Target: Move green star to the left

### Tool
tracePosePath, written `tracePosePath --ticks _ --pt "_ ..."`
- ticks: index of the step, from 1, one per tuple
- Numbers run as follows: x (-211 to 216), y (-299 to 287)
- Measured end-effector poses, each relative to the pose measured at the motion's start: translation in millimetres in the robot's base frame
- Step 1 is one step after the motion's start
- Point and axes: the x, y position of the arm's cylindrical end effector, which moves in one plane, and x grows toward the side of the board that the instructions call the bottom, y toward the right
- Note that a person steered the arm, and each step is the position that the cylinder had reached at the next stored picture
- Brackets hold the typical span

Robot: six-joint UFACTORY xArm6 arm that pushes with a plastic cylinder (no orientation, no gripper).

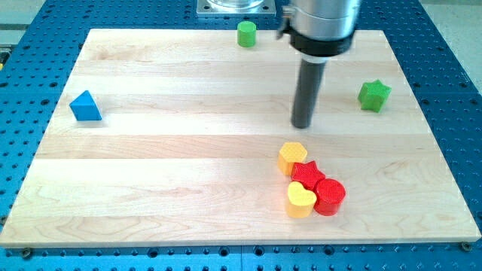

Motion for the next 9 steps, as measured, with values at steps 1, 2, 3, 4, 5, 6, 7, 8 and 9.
tracePosePath --ticks 1,2,3,4,5,6,7,8,9 --pt "0.0 62.7" --pt "-9.8 113.1" --pt "-26.6 138.1" --pt "-43.7 163.2" --pt "-60.6 118.4" --pt "-70.5 78.9" --pt "-77.8 32.9" --pt "-51.9 75.8" --pt "-31.6 54.1"
